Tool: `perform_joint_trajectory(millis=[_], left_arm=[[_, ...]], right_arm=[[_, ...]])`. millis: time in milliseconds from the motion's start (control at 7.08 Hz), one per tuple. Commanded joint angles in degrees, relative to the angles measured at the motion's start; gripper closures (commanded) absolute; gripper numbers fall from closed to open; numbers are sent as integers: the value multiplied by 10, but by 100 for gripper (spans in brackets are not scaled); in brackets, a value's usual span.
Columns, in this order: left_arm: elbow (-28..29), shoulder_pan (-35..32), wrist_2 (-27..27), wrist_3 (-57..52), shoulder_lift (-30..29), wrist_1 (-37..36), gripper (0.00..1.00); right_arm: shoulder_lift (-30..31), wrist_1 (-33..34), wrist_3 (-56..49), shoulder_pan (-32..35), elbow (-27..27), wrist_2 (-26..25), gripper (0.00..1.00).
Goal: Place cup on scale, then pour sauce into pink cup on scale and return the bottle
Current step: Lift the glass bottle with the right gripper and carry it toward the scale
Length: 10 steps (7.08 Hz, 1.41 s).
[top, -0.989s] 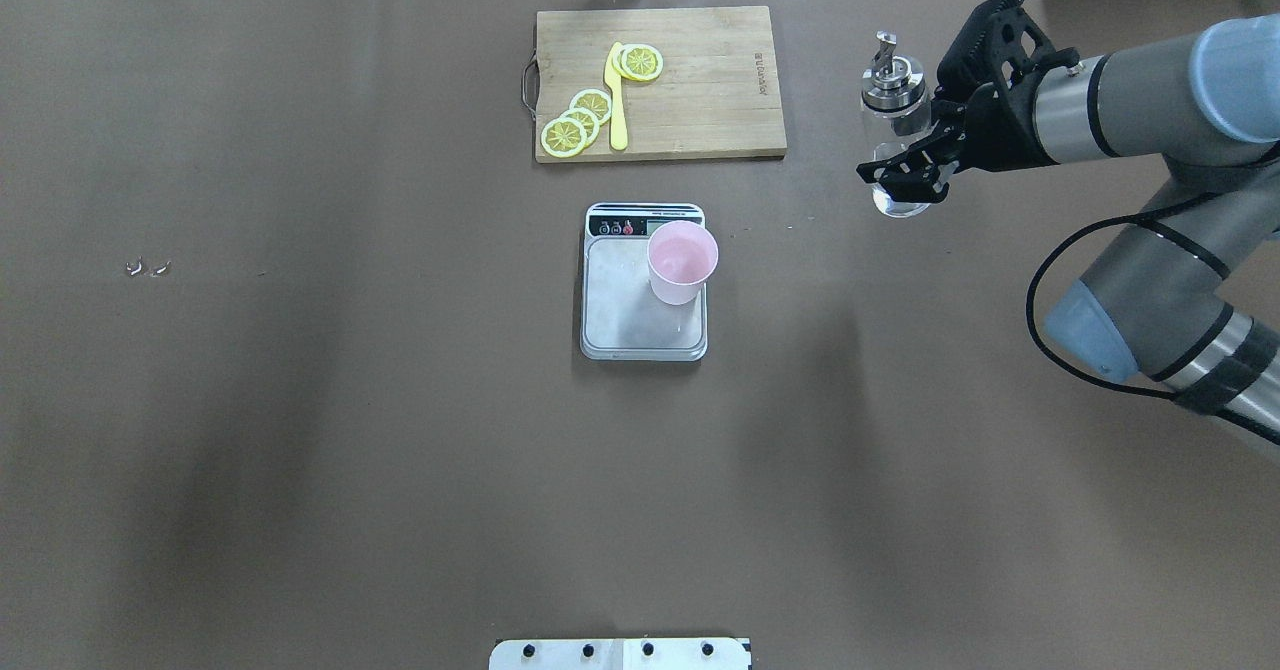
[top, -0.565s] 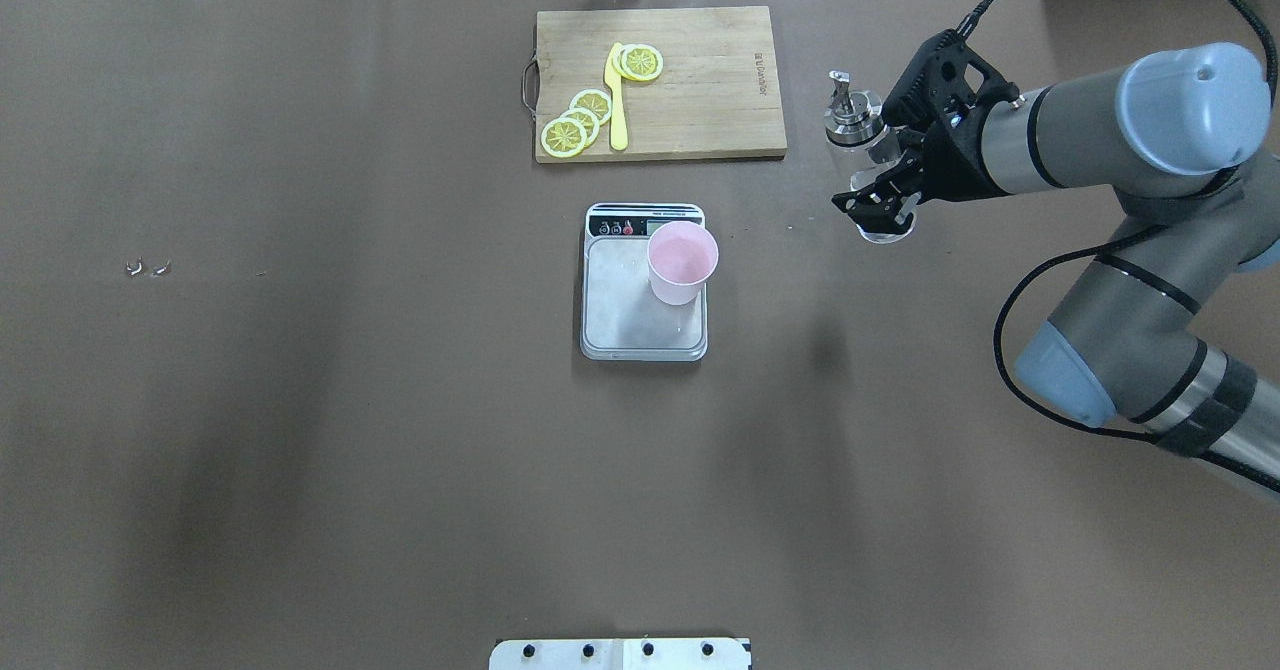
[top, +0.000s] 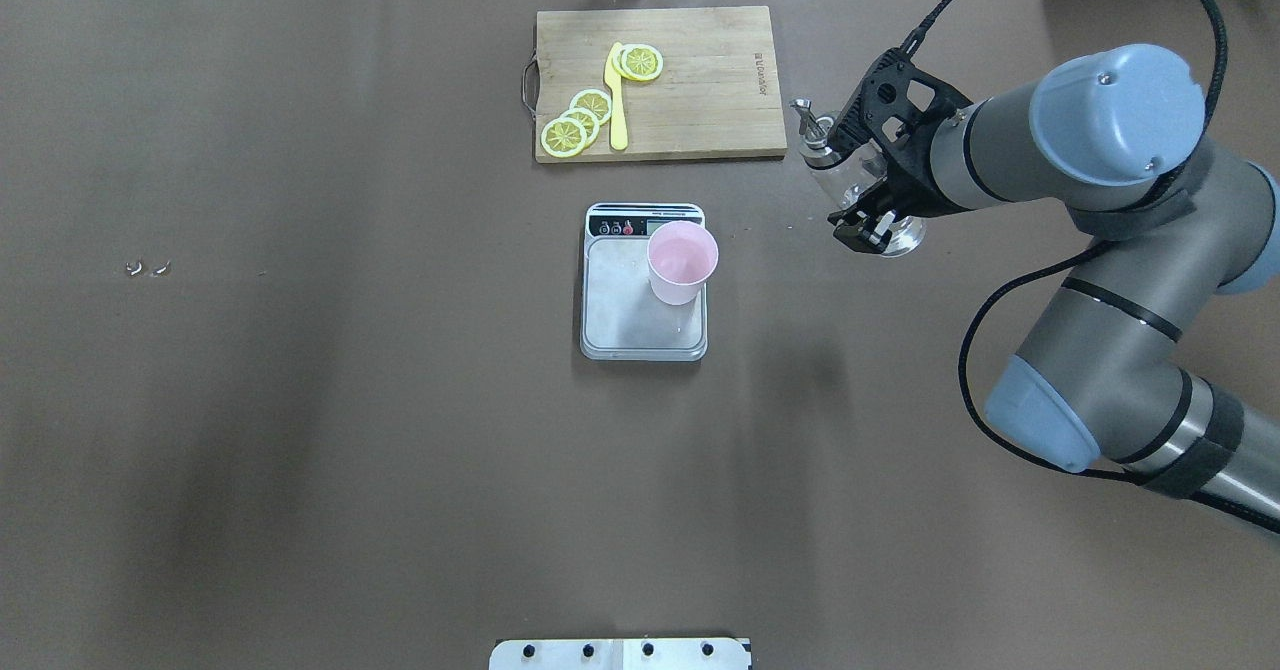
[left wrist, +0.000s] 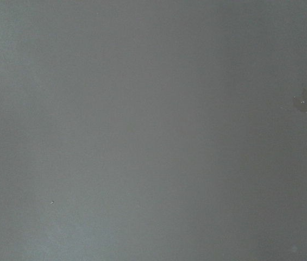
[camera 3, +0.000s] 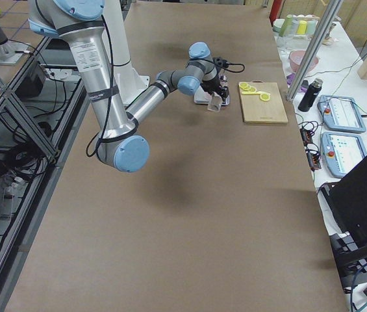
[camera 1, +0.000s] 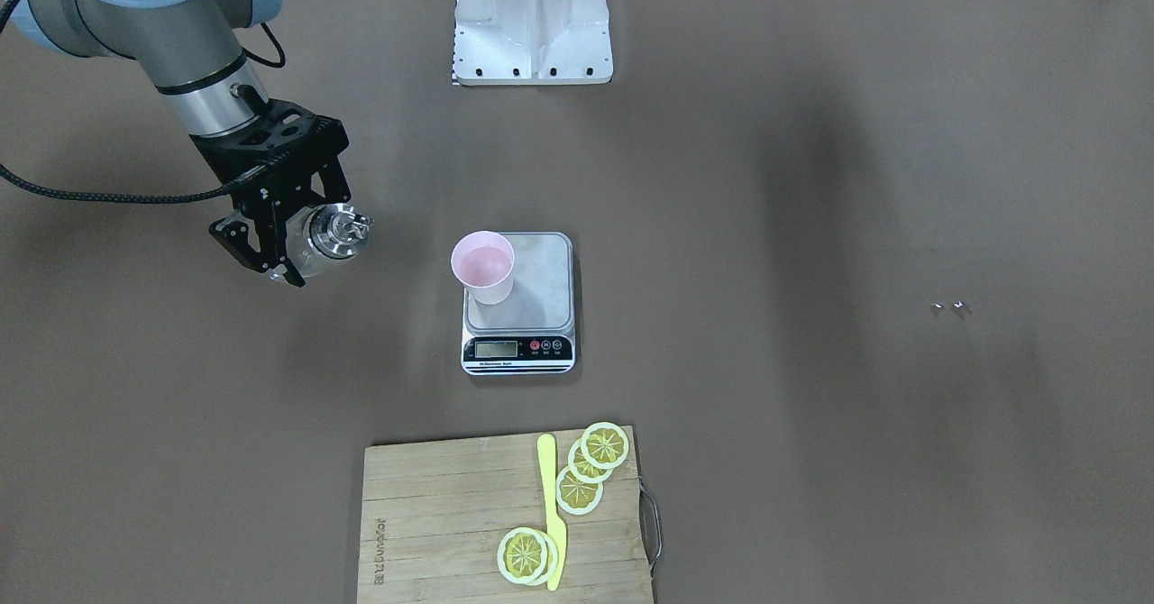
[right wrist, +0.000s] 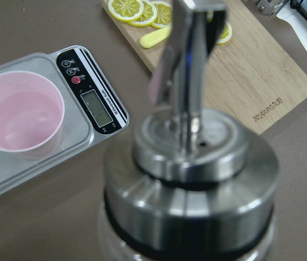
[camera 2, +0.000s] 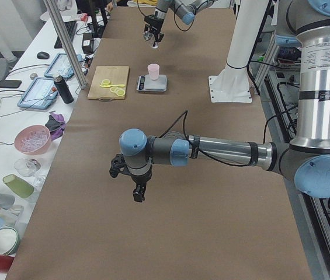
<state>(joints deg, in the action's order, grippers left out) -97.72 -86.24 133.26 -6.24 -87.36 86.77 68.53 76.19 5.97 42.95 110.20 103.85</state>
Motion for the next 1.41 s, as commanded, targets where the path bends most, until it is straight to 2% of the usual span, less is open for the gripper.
perform_joint_trajectory(millis=[0,565,989,1272], left_arm=[[0,-2,2,1,0,-1,1],[0,-2,2,0,0,-1,1],[-4,-2,2,0,3,-1,1],[-6,-2,2,0,3,-1,1]], right_arm=[[-30,75,-2,-16,-2,-36,65],[-57,149,-1,-44,-7,-93,65],[-74,151,5,-73,-31,-130,65],[-94,186,7,-98,-42,-171,65]])
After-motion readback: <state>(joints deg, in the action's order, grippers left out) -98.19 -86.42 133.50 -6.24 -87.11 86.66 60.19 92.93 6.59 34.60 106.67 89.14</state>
